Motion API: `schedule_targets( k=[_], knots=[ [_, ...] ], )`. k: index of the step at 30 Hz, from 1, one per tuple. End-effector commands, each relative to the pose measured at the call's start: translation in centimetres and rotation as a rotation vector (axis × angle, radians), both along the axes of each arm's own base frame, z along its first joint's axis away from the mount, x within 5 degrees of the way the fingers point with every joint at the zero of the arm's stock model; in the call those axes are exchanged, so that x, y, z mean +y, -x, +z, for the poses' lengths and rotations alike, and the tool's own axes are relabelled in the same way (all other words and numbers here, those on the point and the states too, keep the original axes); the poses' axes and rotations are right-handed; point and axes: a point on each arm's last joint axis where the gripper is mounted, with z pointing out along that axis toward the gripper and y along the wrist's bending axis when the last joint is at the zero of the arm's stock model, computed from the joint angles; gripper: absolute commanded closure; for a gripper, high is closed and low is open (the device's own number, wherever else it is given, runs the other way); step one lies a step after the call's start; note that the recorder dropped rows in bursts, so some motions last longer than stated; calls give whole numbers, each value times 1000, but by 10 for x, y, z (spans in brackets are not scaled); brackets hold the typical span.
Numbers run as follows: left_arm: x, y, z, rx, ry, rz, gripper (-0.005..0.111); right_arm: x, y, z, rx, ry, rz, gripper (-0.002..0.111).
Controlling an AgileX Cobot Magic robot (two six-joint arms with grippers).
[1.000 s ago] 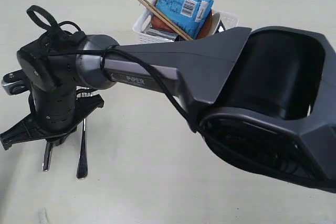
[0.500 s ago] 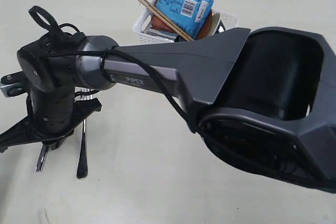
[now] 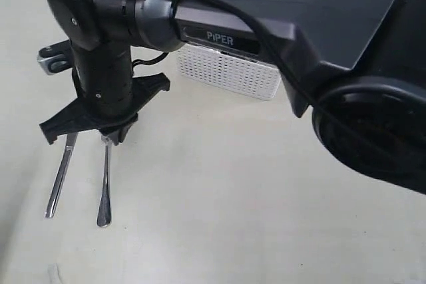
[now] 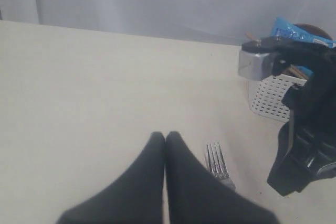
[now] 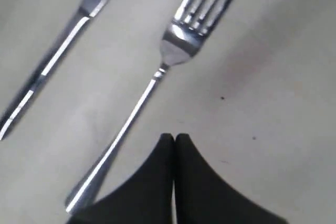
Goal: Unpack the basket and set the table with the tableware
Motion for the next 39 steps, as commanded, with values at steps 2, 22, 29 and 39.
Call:
schedule_targets(
  k=[2,22,29,39],
  knots=[
    [0,0,0,-10,5,1,107,-6,0,-15,27,100,4,109],
    [0,0,0,-10,5,1,107,8,-1,-42,55,13,14,109],
    [0,0,0,-10,5,1,107,14,-4,-42,31,-57,10,109],
    [0,0,0,-10,5,1,107,15,-7,-41,11,-83,3,109]
  ],
)
